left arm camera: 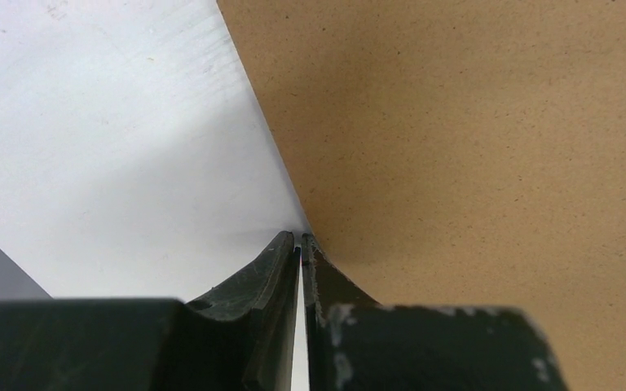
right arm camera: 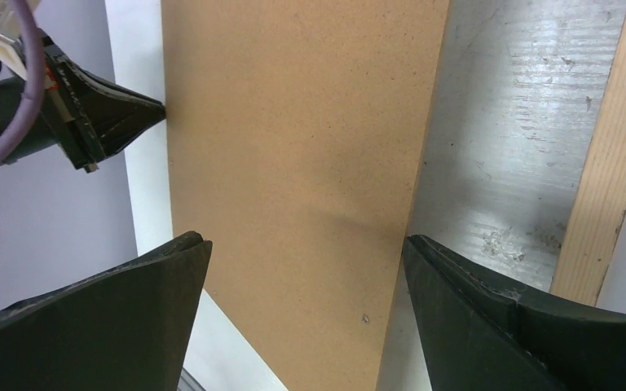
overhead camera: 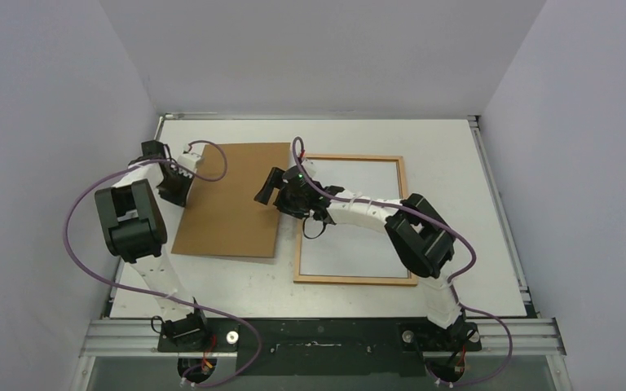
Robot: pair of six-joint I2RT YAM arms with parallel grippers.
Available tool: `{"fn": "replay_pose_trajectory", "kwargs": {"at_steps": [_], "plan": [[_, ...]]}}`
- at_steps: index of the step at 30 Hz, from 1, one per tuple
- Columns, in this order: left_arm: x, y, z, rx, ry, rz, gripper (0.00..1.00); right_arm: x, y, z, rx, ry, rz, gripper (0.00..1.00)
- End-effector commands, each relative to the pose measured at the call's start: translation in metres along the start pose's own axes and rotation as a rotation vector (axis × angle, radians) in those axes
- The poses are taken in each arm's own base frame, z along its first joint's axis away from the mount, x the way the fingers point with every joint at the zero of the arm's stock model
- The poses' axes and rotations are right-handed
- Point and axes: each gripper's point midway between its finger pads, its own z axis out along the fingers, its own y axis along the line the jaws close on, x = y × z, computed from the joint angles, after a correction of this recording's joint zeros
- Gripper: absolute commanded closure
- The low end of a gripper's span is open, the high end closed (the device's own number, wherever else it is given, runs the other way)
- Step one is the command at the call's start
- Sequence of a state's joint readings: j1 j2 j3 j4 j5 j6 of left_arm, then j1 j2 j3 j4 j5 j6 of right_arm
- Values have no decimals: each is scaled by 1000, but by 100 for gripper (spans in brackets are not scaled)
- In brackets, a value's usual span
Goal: Put the photo into the frame
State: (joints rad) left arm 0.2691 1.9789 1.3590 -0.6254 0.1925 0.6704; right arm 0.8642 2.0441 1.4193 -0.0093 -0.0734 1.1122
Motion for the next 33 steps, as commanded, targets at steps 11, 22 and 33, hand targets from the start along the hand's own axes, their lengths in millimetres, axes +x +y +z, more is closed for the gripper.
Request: {"fn": "replay_pose_trajectory", "kwargs": {"at_steps": [11,22,33], "plan": [[-6,-115,2,368,52,29,95,-26,95,-56,-324,-91,43,10],[-19,-144,2,381,57,79,96,-34,76,-74,-303,-120,61,10],[-27,-167,5,392,66,121,97,-40,57,-83,-278,-138,75,10]]}}
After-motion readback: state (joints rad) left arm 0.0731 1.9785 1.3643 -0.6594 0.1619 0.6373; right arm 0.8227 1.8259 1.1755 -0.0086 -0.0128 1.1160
